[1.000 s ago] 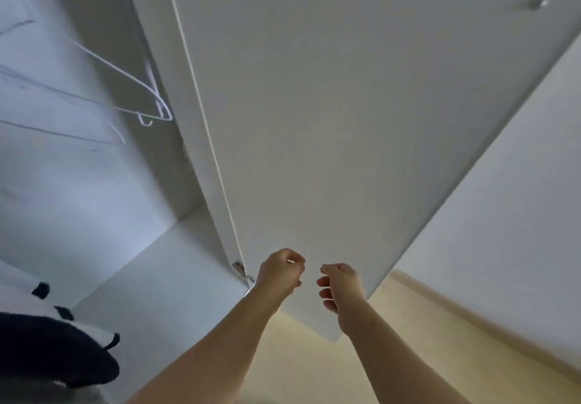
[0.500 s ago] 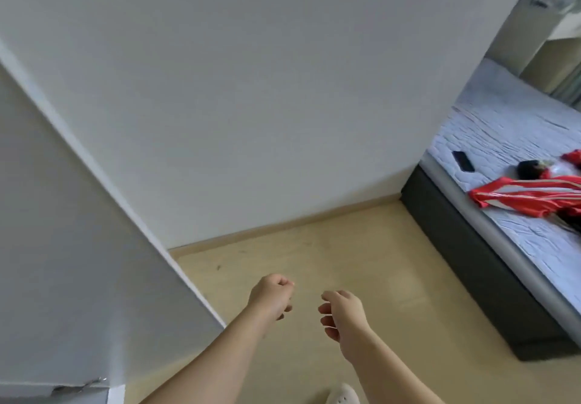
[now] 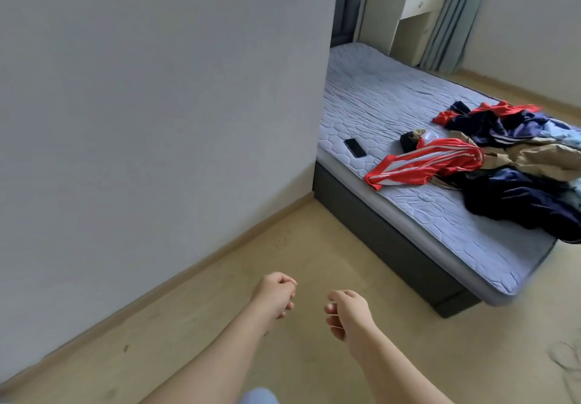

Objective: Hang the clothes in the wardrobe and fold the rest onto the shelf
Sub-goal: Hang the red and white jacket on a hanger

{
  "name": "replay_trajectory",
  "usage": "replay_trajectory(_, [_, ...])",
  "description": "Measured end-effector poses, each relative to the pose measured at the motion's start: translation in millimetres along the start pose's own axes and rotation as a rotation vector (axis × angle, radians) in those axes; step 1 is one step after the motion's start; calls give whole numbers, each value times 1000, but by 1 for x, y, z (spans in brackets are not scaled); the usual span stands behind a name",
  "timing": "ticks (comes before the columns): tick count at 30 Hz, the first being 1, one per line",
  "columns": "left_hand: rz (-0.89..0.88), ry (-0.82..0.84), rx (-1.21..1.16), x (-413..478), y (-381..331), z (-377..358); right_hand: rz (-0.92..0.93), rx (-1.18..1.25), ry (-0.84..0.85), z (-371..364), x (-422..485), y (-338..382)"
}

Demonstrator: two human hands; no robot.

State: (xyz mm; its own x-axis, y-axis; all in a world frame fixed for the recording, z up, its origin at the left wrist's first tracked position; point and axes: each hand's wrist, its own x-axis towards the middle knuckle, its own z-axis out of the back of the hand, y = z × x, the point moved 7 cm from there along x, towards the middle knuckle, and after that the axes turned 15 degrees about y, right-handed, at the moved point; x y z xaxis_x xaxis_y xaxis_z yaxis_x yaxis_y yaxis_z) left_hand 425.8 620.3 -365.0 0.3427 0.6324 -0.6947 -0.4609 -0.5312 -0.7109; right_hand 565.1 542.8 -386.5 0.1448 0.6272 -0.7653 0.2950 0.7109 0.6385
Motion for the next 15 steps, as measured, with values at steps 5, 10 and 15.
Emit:
replay_trajectory(5, [-2,97,89,56,-54,-51,-5,134,-73,65,27,22])
replay_trajectory(10, [-10,198,131,122,-112,-100,7,213,-161,128,67,62])
replay_trajectory(15, [-42,277,203,209,-203,-146,28,294,-215,192,125,133])
